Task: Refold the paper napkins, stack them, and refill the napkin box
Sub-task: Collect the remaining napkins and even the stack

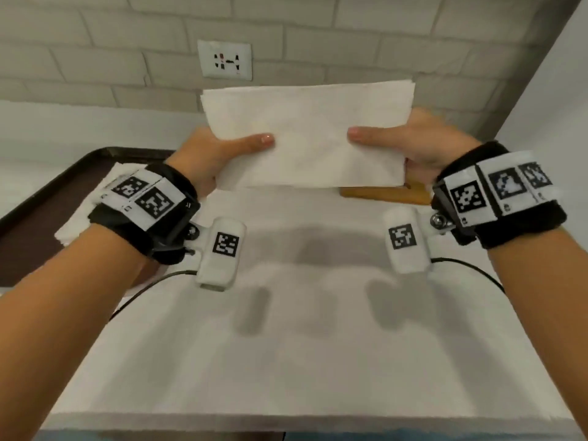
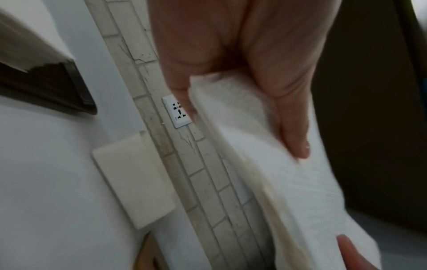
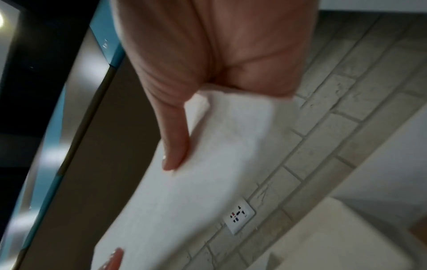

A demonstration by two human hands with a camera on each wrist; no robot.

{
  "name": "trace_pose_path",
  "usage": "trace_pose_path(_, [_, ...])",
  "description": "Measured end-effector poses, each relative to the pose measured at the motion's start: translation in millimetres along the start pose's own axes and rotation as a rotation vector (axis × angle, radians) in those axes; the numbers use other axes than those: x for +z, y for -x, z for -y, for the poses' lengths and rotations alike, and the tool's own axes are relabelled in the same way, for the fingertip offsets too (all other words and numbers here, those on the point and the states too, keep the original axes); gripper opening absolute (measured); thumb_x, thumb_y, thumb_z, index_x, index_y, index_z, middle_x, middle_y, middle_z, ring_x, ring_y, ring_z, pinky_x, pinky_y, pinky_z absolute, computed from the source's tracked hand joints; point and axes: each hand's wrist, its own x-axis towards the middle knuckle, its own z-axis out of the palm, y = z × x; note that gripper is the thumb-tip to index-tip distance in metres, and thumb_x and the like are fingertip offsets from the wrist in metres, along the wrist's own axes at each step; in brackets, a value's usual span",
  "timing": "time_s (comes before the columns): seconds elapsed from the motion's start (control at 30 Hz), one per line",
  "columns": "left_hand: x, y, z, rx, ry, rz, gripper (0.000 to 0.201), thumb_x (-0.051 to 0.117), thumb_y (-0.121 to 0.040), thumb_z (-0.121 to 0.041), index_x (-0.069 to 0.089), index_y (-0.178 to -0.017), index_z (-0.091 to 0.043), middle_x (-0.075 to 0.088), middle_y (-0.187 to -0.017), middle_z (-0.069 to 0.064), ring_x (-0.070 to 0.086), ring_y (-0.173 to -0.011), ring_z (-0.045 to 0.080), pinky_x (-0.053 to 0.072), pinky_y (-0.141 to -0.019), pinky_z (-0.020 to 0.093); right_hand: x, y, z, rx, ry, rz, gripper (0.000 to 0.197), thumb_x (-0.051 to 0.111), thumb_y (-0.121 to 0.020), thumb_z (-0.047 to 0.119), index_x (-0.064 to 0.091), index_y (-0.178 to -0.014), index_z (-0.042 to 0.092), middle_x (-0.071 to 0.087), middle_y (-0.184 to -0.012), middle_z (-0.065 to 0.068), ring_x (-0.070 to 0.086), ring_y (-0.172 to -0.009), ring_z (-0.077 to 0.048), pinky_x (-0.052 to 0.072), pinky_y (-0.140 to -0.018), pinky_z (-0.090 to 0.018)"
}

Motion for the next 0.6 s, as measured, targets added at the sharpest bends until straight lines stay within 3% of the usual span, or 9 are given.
trace_pose_path(0.1, [-7, -49, -28, -0.085, -0.041, -0.017, 0.036, 0.079, -0.07, -0.025, 0.063, -0.101, -0.018, 0.069, -0.109, 0.0, 0.068, -0.09, 0.011, 0.057, -0.08, 0.024, -3, -47, 28, -0.014, 0.075, -0.063, 0.043, 0.067, -0.08, 0.005, 0.057, -0.122, 0.003, 0.068, -0.113, -0.008, 0.067, -0.095, -0.018, 0.056, -0.086, -0.031])
trace_pose_path(0.17, [-11, -77, -39, -0.15, -0.091, -0.002, 0.031, 0.072, -0.079, -0.024, 0.061, -0.105, -0.013, 0.067, -0.105, 0.0, 0.068, -0.083, 0.009, 0.058, -0.072, 0.02, -4, -76, 36, -0.003, 0.146, -0.092, 0.046, 0.07, -0.079, 0.008, 0.056, -0.123, 0.002, 0.062, -0.123, -0.011, 0.063, -0.105, -0.023, 0.05, -0.095, -0.036])
trace_pose_path(0.2, [-14, -89, -41, -0.172, -0.116, 0.002, 0.03, 0.066, -0.085, -0.019, 0.058, -0.112, -0.009, 0.066, -0.108, 0.003, 0.067, -0.087, 0.012, 0.057, -0.071, 0.02, -5, -89, 38, 0.007, 0.19, -0.102, 0.048, 0.071, -0.078, 0.01, 0.056, -0.123, 0.002, 0.06, -0.125, -0.012, 0.06, -0.112, -0.025, 0.047, -0.1, -0.039])
trace_pose_path(0.27, [-20, -111, -43, -0.211, -0.162, -0.043, 0.041, 0.062, -0.087, -0.012, 0.052, -0.126, -0.002, 0.06, -0.125, 0.01, 0.061, -0.106, 0.022, 0.053, -0.084, 0.028, -5, -116, 37, 0.021, 0.246, -0.122, 0.051, 0.072, -0.078, 0.012, 0.054, -0.124, 0.0, 0.058, -0.129, -0.015, 0.055, -0.119, -0.029, 0.042, -0.105, -0.042])
trace_pose_path(0.33, [-26, -133, -39, -0.22, -0.19, -0.109, 0.045, 0.062, -0.086, -0.007, 0.05, -0.129, 0.002, 0.056, -0.131, 0.014, 0.056, -0.118, 0.028, 0.047, -0.094, 0.034, -5, -141, 31, 0.038, 0.297, -0.152, 0.052, 0.071, -0.08, 0.013, 0.052, -0.126, -0.002, 0.055, -0.131, -0.016, 0.053, -0.121, -0.03, 0.04, -0.106, -0.041])
trace_pose_path(0.4, [-31, -155, -33, -0.224, -0.222, -0.17, 0.044, 0.062, -0.086, -0.003, 0.05, -0.127, 0.007, 0.056, -0.131, 0.018, 0.055, -0.119, 0.031, 0.046, -0.094, 0.035, -5, -167, 23, 0.069, 0.346, -0.155, 0.05, 0.067, -0.083, 0.015, 0.051, -0.128, -0.002, 0.054, -0.133, -0.017, 0.052, -0.122, -0.031, 0.04, -0.104, -0.035])
trace_pose_path(0.53, [-39, -201, -10, -0.253, -0.392, -0.199, 0.038, 0.065, -0.084, -0.007, 0.057, -0.118, 0.008, 0.06, -0.123, 0.022, 0.06, -0.11, 0.033, 0.048, -0.094, 0.036, -4, -218, 3, 0.152, 0.438, -0.143, 0.046, 0.06, -0.089, 0.015, 0.048, -0.13, -0.001, 0.052, -0.136, -0.018, 0.05, -0.124, -0.031, 0.039, -0.091, -0.028])
trace_pose_path(0.6, [-44, -227, 5, -0.278, -0.518, -0.165, 0.035, 0.067, -0.084, -0.012, 0.062, -0.113, 0.006, 0.064, -0.118, 0.021, 0.063, -0.105, 0.033, 0.049, -0.096, 0.04, -1, -243, -11, 0.198, 0.501, -0.14, 0.045, 0.057, -0.09, 0.012, 0.046, -0.132, -0.002, 0.05, -0.137, -0.018, 0.048, -0.125, -0.032, 0.039, -0.092, -0.028])
